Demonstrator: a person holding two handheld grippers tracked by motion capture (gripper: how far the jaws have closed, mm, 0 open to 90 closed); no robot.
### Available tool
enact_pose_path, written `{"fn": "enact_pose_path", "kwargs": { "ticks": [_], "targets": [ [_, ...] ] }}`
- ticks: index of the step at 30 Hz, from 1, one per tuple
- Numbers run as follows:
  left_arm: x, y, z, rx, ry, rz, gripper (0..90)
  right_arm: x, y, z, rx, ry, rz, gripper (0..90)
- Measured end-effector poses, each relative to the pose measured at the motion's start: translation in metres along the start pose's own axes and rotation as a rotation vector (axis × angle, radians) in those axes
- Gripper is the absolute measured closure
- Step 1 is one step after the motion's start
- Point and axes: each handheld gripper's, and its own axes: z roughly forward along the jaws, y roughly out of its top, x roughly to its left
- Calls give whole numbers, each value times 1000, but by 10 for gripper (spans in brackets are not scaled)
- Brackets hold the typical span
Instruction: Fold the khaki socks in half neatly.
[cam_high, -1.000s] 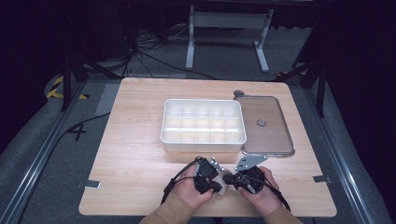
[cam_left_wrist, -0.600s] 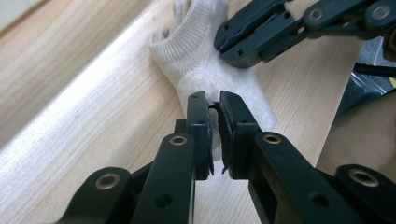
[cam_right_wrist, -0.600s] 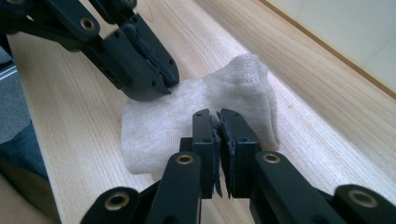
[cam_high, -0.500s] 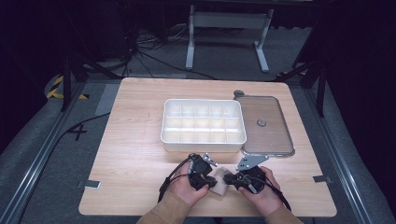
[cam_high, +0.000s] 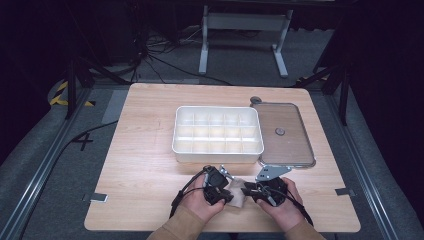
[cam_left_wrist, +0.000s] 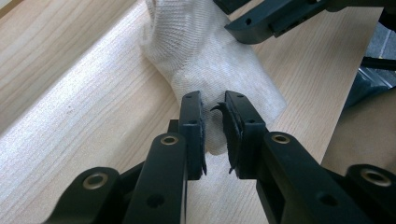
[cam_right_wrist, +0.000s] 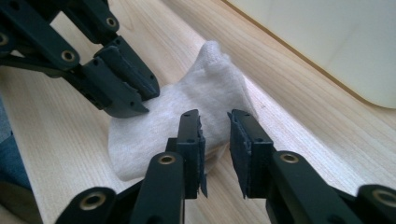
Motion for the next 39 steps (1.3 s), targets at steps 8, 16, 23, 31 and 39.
{"fn": "enact_pose_path", "kwargs": {
  "ticks": [8, 16, 23, 31, 39],
  "targets": [
    [-1, 0, 2, 5, -1, 0, 770, -3, 1, 2, 5, -31, 35, 630],
    [-1, 0, 3, 23, 15, -1, 772, -10, 2, 8, 18, -1, 106, 550],
    [-2, 0, 4, 23, 22, -1, 773, -15, 2, 13, 28, 38, 152, 513],
    [-2, -1, 3, 37, 39, 11, 776, -18, 2, 20, 41, 100, 188, 507],
    [-2, -4, 3, 29, 41, -2, 776, -21, 0, 27, 43, 184, 238, 545]
  ]
}}
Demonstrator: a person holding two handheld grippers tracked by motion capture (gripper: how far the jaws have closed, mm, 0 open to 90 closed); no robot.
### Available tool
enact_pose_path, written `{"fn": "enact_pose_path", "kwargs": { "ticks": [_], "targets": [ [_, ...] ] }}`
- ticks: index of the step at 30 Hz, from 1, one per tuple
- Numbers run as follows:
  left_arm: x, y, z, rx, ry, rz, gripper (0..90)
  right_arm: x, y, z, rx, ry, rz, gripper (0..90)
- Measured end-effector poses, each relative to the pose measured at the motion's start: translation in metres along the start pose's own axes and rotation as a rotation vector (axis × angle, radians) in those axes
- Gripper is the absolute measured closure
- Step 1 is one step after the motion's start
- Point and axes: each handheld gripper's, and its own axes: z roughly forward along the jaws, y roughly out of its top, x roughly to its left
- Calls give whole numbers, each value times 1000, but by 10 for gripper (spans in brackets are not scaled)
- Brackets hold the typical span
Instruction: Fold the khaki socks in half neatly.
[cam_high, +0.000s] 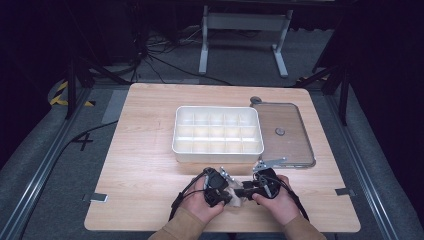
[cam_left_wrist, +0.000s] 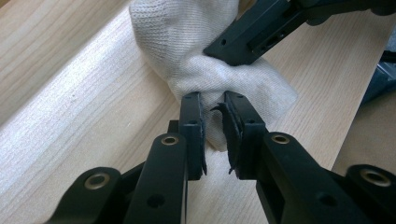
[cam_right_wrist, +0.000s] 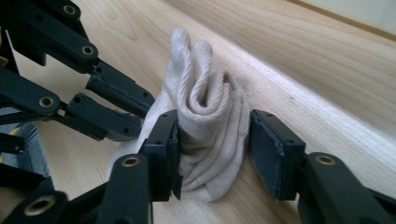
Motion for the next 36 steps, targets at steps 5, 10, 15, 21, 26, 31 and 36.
{"fn": "enact_pose_path", "kwargs": {
  "ticks": [5, 10, 15, 21, 26, 31, 36],
  "targets": [
    [0, 0, 0, 5, 2, 2, 774, 1, 1, 0, 4, 33, -5, 656],
    [0, 0, -1, 6, -2, 4, 773, 5, 2, -4, 0, 15, -41, 747],
    [0, 1, -1, 6, -10, 11, 769, 6, 2, -9, -7, 16, -53, 759],
    [2, 0, -4, -5, -18, -5, 761, 7, 4, -17, -17, 7, -74, 763],
    [6, -1, -10, -23, -14, -2, 752, 9, 7, -23, -7, -14, -98, 765],
    [11, -3, -15, -39, -14, -18, 752, 9, 8, -28, -18, -17, -100, 765],
    [15, -5, -21, -42, -15, -37, 751, 9, 10, -36, -37, -17, -99, 765]
  ]
}}
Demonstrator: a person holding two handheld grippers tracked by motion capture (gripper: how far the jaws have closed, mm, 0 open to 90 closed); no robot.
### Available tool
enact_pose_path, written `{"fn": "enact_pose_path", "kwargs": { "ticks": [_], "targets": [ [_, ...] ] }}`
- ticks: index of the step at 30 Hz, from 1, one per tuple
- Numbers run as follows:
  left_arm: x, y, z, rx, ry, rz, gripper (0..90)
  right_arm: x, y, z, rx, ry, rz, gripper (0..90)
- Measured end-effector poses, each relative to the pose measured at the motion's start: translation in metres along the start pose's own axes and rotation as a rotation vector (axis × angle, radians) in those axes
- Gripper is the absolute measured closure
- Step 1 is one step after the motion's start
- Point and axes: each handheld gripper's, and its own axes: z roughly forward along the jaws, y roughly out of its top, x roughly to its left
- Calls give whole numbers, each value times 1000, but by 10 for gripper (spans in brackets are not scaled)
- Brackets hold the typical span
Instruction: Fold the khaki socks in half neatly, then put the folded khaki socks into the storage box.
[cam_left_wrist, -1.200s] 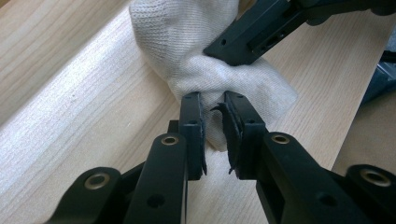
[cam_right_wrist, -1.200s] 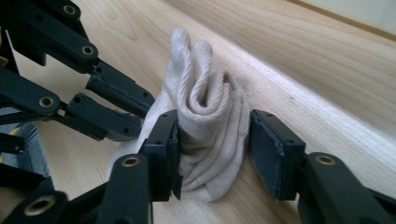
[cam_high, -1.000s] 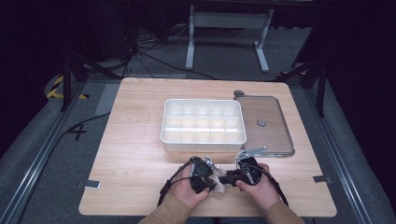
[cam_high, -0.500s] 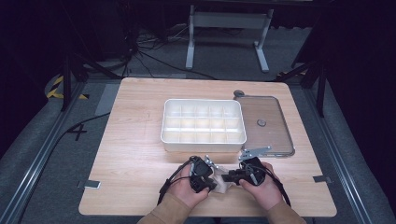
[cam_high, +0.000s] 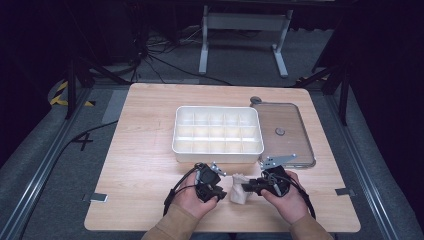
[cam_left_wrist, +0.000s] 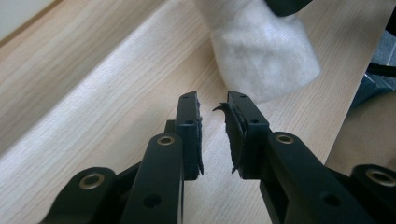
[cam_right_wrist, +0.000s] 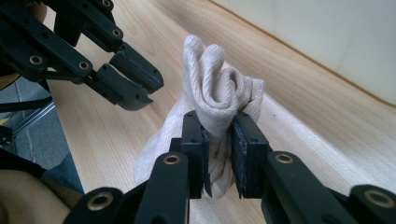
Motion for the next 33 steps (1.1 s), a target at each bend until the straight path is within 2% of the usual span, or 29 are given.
{"fn": "enact_pose_path", "kwargs": {
  "ticks": [15, 18, 19, 27, 33],
  "targets": [
    [6, -2, -7, -14, -1, -12, 739, -5, 4, -17, -46, -21, -2, 765],
    [7, -2, -10, -21, -3, -28, 738, -6, 5, -22, -54, -25, 0, 765],
    [9, -3, -12, -25, -1, -21, 738, -7, 5, -24, -59, -30, -4, 765],
    [13, -4, -17, -38, -3, -38, 734, -13, 8, -41, -111, -31, 18, 764],
    [15, -5, -20, -53, -3, -43, 733, -15, 9, -46, -124, -33, 23, 763]
  ]
}}
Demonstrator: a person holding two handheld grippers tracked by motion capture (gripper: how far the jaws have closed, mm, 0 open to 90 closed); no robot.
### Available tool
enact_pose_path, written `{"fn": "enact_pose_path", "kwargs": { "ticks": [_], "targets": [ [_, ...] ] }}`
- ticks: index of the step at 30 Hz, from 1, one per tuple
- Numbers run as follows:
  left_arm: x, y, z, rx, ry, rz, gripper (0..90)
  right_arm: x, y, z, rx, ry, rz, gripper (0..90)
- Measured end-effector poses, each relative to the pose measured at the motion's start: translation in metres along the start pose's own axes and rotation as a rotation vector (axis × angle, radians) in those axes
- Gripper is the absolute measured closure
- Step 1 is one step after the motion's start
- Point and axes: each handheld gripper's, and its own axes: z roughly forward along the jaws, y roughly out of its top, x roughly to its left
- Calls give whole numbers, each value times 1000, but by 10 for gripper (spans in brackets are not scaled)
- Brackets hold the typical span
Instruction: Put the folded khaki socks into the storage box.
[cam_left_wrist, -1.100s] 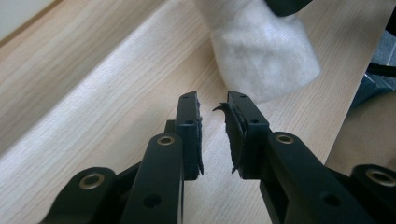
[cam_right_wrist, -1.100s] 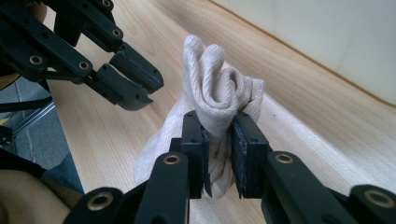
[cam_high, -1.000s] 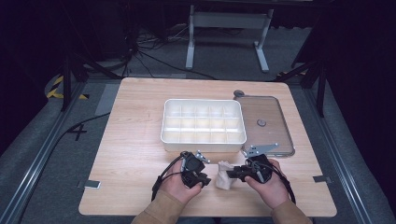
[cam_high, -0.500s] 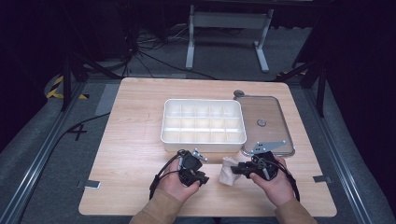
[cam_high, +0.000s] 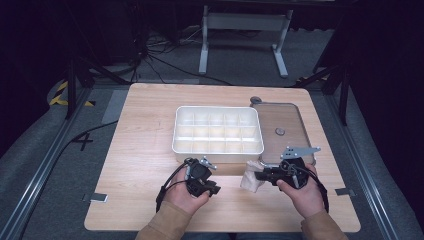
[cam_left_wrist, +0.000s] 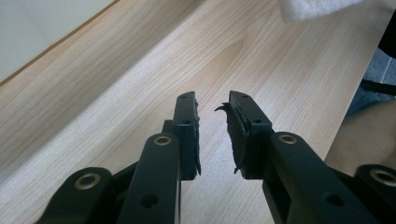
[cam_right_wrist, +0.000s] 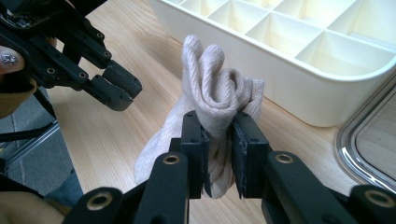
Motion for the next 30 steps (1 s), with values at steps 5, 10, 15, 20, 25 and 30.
{"fn": "enact_pose_path", "kwargs": {
  "ticks": [5, 10, 15, 20, 25, 30],
  "targets": [
    [3, -1, -3, -6, -5, -14, 732, -3, 10, -7, 1, -2, -14, 762],
    [6, -4, -10, -15, 7, -27, 730, -7, 21, -14, 17, -17, -34, 760],
    [12, -12, -21, -40, 24, -55, 728, -14, 37, -21, 36, -42, -54, 759],
    [15, -18, -28, -53, 41, -75, 718, -18, 46, -23, 55, -48, -69, 759],
    [20, -25, -35, -64, 54, -101, 703, -21, 60, -27, 77, -47, -91, 759],
    [24, -32, -45, -86, 64, -129, 700, -27, 71, -27, 117, -49, -103, 759]
  ]
}}
